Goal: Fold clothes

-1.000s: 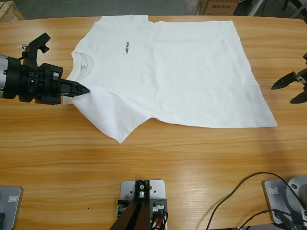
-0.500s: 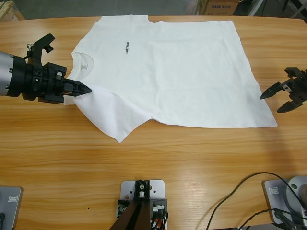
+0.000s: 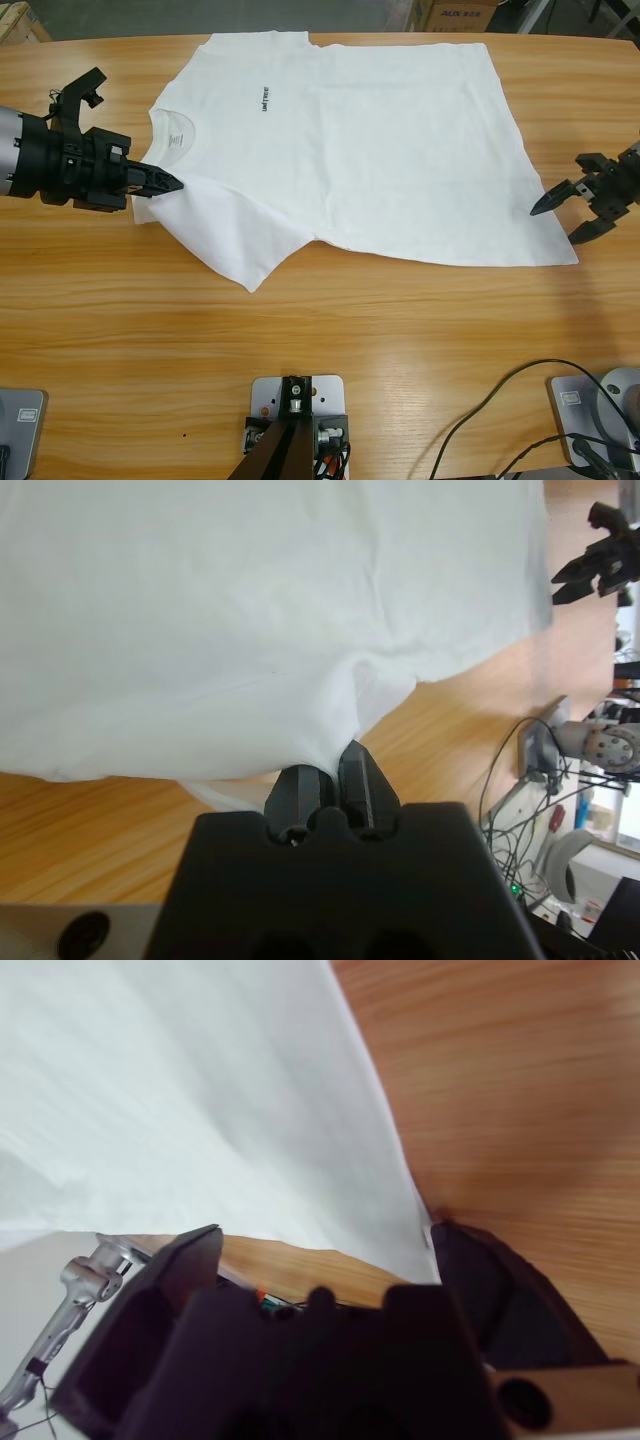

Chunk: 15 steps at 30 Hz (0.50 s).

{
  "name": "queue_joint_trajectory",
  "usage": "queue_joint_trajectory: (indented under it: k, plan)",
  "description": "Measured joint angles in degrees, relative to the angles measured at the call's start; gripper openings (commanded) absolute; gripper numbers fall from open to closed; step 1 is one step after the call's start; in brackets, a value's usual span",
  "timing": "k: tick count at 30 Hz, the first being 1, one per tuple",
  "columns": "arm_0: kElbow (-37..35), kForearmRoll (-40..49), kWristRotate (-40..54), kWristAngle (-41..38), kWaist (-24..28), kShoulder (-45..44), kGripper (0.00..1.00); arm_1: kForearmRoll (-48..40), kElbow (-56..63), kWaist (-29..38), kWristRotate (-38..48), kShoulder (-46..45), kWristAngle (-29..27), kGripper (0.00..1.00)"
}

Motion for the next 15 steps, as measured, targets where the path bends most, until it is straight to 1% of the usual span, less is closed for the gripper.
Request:
queue_joint_trajectory:
  k: [1, 3, 5, 7, 11, 13, 14, 15]
  plan:
    - [0.0, 0.1, 0.0, 0.0, 0.0, 0.0, 0.000, 0.1, 0.0, 0.0, -0.1, 0.2, 0.1, 0.731]
    - [0.0, 0.2, 0.0, 0.0, 0.1, 0.0, 0.000, 0.3, 0.0, 0.0, -0.3, 0.2, 0.2, 0.715]
    - [0.0, 0.2, 0.0, 0.0, 0.1, 0.0, 0.000, 0.3, 0.0, 0.0, -0.4, 0.2, 0.2, 0.516]
    - [0.0, 0.2, 0.0, 0.0, 0.1, 0.0, 0.000, 0.3, 0.0, 0.0, -0.4, 0.2, 0.2, 0.371]
    - [0.0, 0.4, 0.1, 0.0, 0.1, 0.0, 0.000, 0.3, 0.0, 0.0, -0.7, 0.2, 0.1, 0.292]
    - [0.0, 0.6, 0.2, 0.0, 0.1, 0.0, 0.000, 0.3, 0.0, 0.0, -0.9, 0.2, 0.1, 0.090]
    - [0.0, 0.6, 0.3, 0.0, 0.1, 0.0, 0.000, 0.3, 0.0, 0.0, -1.0, 0.2, 0.1, 0.028]
    - [0.0, 0.6, 0.3, 0.0, 0.1, 0.0, 0.000, 0.3, 0.0, 0.0, -1.1, 0.2, 0.1, 0.000]
